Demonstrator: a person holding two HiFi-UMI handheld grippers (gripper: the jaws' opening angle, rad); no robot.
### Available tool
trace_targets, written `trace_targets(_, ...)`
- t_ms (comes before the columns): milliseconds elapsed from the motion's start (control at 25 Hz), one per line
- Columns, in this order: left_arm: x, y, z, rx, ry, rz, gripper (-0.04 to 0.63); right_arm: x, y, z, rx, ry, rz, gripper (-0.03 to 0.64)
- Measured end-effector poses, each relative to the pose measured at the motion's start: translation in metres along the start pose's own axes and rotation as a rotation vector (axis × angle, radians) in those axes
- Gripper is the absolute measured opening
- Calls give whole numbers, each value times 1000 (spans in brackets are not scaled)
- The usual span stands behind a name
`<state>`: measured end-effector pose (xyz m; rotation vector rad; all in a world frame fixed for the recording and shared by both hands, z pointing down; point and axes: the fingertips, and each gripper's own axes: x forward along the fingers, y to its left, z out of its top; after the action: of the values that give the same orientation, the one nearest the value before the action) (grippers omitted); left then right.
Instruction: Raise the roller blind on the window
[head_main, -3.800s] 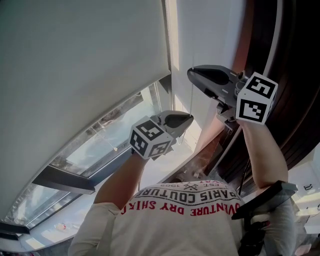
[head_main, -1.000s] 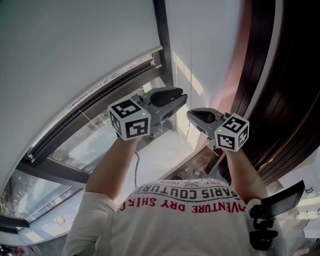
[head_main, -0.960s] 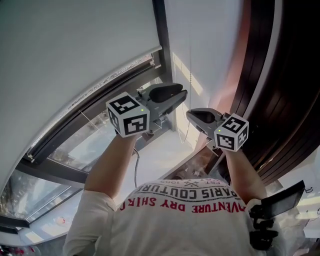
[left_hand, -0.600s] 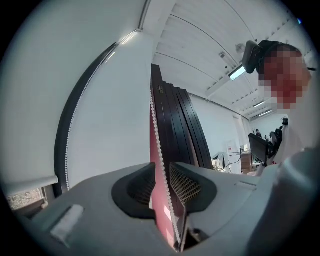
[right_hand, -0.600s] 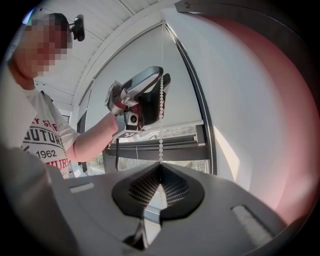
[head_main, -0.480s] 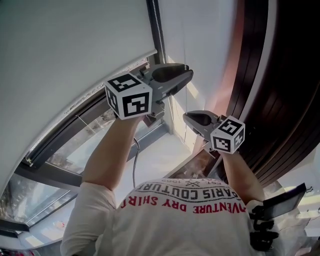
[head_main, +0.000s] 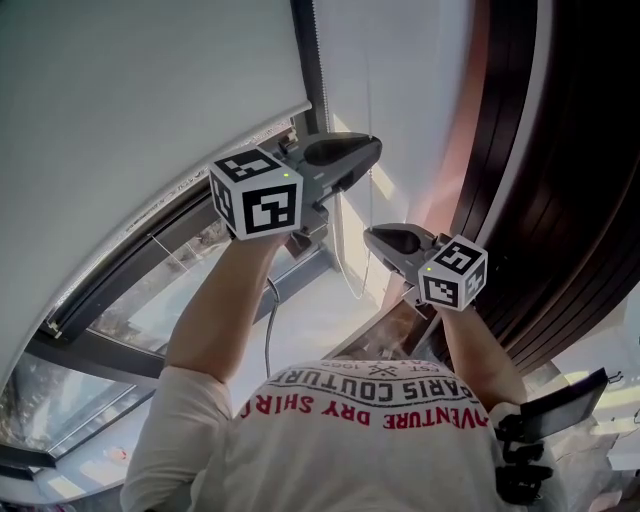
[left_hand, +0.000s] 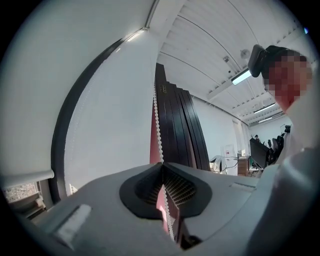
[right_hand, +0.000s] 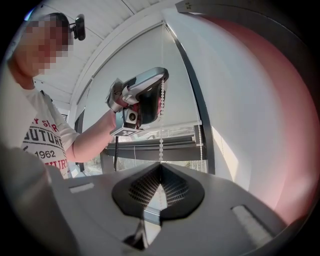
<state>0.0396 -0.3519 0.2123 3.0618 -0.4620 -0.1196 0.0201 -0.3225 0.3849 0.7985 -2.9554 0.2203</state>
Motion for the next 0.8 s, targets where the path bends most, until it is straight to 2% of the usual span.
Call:
trace_targets(440,2,6,-2,63,16,42,3,-2,-5,-1,10,-16,-20,6)
trace_targets(800,-1,6,-10,56,7,51,3,-2,-3,-10,-7,-9,-29,6)
